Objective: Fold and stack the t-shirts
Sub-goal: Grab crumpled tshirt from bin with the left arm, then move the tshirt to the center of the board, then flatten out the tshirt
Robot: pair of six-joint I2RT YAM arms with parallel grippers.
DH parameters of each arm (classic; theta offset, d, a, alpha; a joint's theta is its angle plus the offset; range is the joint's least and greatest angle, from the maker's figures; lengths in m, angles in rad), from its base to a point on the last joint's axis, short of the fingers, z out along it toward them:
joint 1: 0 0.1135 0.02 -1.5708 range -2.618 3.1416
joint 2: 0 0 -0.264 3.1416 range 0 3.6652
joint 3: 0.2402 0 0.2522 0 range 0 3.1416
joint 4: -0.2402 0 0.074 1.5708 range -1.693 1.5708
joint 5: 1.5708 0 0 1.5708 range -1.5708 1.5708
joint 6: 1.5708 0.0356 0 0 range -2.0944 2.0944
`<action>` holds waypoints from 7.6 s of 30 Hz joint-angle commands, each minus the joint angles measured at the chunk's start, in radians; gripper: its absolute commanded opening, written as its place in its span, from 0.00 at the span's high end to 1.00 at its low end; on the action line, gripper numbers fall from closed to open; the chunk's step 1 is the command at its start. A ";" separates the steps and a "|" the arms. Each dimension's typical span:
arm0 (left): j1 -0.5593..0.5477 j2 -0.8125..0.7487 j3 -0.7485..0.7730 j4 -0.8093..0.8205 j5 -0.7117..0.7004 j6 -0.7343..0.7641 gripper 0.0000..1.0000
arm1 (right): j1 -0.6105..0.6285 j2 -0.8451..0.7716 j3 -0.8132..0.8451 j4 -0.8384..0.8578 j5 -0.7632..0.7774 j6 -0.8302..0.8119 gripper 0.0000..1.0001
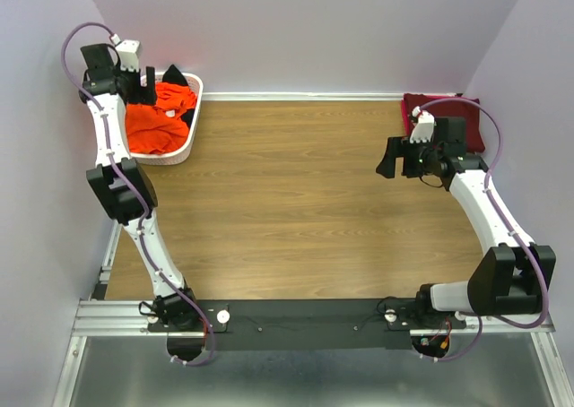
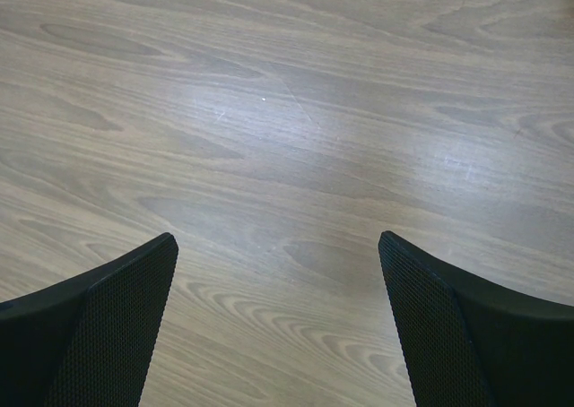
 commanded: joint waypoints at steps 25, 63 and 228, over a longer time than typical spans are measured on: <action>0.030 0.175 -0.031 0.126 -0.048 -0.055 0.71 | 0.003 -0.007 -0.013 -0.007 -0.033 -0.037 0.00; -0.317 -0.628 -0.356 0.555 0.484 -0.395 0.81 | 0.003 -0.054 -0.014 -0.010 0.064 -0.008 0.00; -1.505 -0.283 -0.819 0.079 0.162 0.427 1.00 | -0.001 0.682 0.441 -0.346 0.015 -0.213 1.00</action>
